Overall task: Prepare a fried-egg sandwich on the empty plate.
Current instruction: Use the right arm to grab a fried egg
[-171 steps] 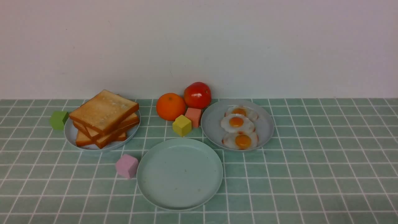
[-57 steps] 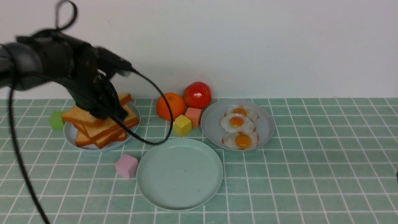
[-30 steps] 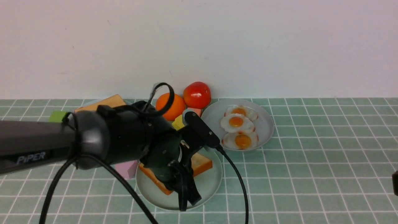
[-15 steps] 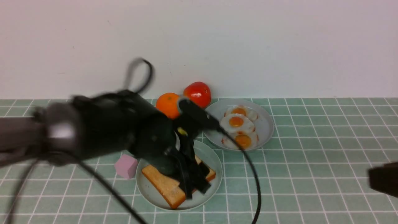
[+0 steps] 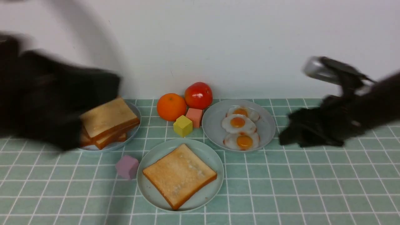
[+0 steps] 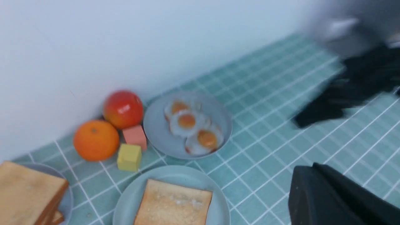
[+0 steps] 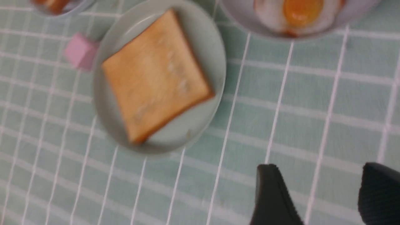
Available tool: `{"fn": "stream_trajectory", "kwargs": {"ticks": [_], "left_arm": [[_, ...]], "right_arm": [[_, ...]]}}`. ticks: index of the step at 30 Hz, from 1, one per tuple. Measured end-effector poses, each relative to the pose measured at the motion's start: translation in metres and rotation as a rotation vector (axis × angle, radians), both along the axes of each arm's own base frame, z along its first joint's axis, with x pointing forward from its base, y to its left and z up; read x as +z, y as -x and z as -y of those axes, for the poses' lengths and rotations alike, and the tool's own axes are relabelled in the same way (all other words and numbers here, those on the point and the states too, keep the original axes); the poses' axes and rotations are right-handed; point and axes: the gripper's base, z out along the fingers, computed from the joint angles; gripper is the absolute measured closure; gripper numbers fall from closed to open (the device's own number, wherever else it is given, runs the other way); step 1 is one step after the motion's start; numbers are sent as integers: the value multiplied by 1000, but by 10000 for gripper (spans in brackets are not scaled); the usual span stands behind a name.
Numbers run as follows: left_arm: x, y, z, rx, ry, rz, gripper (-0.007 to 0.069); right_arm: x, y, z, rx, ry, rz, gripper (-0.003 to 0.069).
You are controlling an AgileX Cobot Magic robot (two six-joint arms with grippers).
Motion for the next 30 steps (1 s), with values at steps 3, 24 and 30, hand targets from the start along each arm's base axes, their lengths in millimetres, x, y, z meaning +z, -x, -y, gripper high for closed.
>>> {"fn": "stream_trajectory", "kwargs": {"ticks": [3,24,30], "left_arm": [[-18,37,-30,6,57,42,638],[-57,62,-56,84,172,40,638],[-57,63,-55,75,192,21,638]], "right_arm": [[-25,-51,-12,2,6,-47,271],[-108,-167,-10,-111,-132,-129,271],[-113,-169,-9,-111,-123,-132,271]]}}
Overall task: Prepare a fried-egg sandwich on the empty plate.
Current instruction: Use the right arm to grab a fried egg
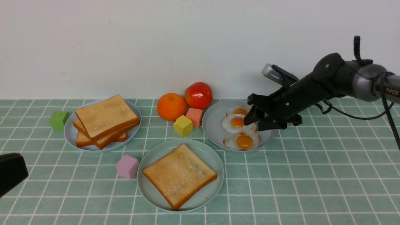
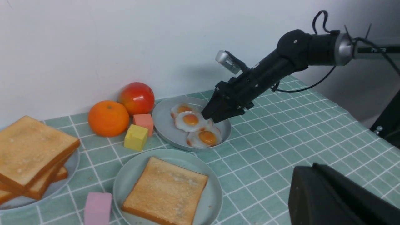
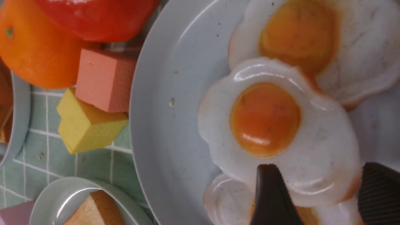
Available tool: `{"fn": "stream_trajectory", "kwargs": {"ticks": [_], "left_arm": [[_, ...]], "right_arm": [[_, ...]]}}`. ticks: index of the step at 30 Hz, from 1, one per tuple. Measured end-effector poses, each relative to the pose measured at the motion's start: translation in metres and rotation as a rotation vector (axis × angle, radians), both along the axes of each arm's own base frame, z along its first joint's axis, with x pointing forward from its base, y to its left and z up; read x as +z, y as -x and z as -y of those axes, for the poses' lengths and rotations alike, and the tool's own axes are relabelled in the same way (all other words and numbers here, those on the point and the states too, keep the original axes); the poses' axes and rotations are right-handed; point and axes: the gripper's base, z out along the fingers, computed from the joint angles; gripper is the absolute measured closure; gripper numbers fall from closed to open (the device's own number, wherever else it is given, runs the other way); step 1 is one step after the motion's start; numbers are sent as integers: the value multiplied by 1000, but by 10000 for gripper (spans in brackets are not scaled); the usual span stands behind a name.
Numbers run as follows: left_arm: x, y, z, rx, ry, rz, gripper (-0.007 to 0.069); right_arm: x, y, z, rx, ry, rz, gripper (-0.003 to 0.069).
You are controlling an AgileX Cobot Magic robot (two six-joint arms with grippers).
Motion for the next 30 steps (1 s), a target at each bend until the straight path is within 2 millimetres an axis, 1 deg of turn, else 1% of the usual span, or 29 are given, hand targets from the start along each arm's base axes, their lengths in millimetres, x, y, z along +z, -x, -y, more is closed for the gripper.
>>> {"fn": "stream_trajectory", "kwargs": {"ticks": [3,7,21,24,25,26,28,29,30], "left_arm": [[0,0,0,-1,3,-2,638],[0,0,0,-3,5,-4,638],[0,0,0,-4,5,-10,638],[-2,1,0,-3,-6,-24,638],[-3,1,0,-3,-10,-29,638],[-3,1,0,-3,-11,-30,638],[-4,1,0,-2,-18,-39,638],[-4,1,0,-2,-20,-42,638],[-4,1,0,-2,-20,-42,638]], "right_arm": [[-4,-1,0,-3,2,-3,271],[-14,-3,0,-13,4,-13,272],[-19,-9,-2,-64,-52,-6,282],[-19,-9,-2,-54,-46,0,328],[-20,-9,-2,-50,-42,5,364],[-20,-9,-2,-49,-42,6,364],[-20,-9,-1,-51,-41,6,437],[-19,-10,-1,-54,-45,8,497],[-17,-10,-1,-56,-47,13,529]]}}
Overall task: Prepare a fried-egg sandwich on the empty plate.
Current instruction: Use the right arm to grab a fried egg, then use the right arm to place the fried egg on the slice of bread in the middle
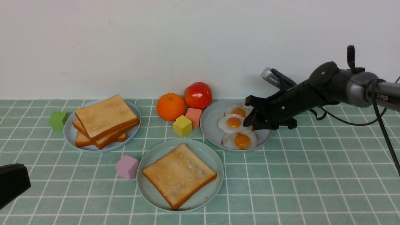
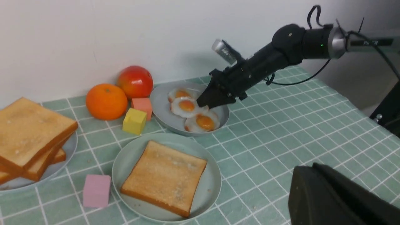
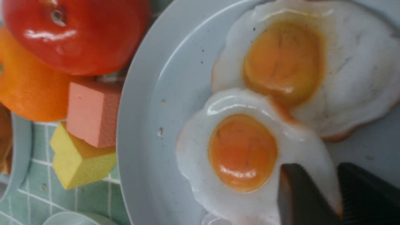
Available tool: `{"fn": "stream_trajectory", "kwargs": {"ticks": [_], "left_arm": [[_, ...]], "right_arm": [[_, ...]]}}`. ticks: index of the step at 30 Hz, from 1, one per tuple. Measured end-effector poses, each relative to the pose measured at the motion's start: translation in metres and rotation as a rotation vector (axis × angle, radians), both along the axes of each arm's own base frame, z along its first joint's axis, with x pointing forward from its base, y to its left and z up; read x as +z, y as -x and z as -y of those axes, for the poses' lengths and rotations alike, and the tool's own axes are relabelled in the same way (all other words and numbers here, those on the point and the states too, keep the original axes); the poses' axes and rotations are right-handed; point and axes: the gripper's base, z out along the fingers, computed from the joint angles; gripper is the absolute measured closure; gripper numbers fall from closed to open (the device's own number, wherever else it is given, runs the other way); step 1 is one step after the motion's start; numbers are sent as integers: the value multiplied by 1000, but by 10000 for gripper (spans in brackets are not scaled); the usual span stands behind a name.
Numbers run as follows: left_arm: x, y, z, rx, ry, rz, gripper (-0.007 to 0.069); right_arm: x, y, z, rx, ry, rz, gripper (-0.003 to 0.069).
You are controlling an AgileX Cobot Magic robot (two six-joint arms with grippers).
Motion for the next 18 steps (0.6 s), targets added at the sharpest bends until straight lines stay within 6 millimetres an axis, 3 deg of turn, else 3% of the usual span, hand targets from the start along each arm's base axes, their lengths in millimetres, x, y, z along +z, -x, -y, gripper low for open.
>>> {"fn": "stream_trajectory", "kwargs": {"ticks": [5,6,10,11,13,14,15,18], "left_arm": [[0,0,-1,5,-11,5,638],[0,0,-1,5,-12,5,638],[-4,-1,-3,27,-73,1,638],[-4,-2,-4,29,-78,1,638],[-8,-2,-6,49,-117,-21,638],[-8,-2,-6,51,-120,-23,638],[-9,-2,-8,64,-135,-36,638],[-12,-3,-10,94,-156,-55,638]], "right_arm": [[24,3,2,9,-23,36,619],[26,3,2,12,-23,40,619],[65,14,3,86,0,112,619],[65,14,3,86,0,112,619],[102,27,2,134,-9,163,619],[105,28,2,138,-10,166,619],[125,38,1,170,-17,186,619],[159,65,-11,282,-21,196,619]]}}
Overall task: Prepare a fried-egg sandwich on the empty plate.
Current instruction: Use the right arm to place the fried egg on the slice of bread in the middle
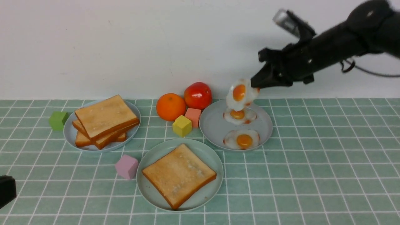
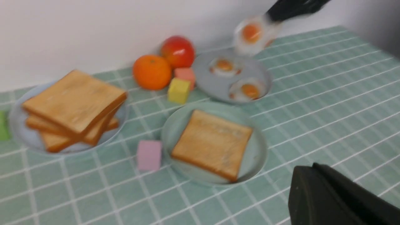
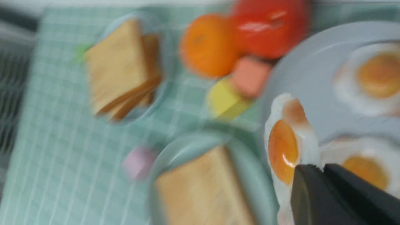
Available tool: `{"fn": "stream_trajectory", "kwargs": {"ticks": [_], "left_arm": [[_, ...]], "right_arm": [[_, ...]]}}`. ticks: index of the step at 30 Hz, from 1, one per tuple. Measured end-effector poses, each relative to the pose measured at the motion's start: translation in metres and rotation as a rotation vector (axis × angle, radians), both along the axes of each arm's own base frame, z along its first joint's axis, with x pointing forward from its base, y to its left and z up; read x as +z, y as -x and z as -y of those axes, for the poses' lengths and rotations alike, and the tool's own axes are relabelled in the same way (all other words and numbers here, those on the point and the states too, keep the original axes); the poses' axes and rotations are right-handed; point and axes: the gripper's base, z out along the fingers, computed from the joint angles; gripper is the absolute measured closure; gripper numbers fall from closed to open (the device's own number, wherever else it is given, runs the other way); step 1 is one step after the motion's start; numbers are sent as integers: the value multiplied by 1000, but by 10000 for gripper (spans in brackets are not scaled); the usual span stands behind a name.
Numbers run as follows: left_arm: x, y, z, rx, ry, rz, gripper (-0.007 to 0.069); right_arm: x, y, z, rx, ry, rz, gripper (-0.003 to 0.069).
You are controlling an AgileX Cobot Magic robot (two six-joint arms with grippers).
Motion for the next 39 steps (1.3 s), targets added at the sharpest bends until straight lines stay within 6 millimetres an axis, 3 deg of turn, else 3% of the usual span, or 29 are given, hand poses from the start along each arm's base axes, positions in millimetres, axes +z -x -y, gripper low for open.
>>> {"fn": "stream_trajectory", "kwargs": {"ticks": [2,3,6,9,12,20,28,35,39], "left_arm": [[-1,0,-1,14,-5,-10,638],[-2,-1,-2,28,-12,-22,638],[-3,-1,-4,42,-22,-25,638],[-3,-1,-4,46,-18,-27,637],[-3,-1,-4,48,-14,-30,637],[-3,-1,-4,48,-16,-33,637],[-5,-1,-5,53,-26,-47,636],[-5,-1,-5,53,-26,-48,628],[-5,-1,-4,51,-19,-56,627]], "right_arm": [[7,12,-11,55,3,-11,619],[6,31,-33,138,8,-43,619],[-14,55,-71,232,20,-109,619],[-37,64,-94,253,25,-143,619],[-67,59,-117,221,-9,-177,619],[-115,36,-127,106,-149,-261,619],[-136,28,-126,40,-146,-300,589],[-141,25,-119,45,-69,-268,314],[-140,26,-108,88,-29,-286,219]]}}
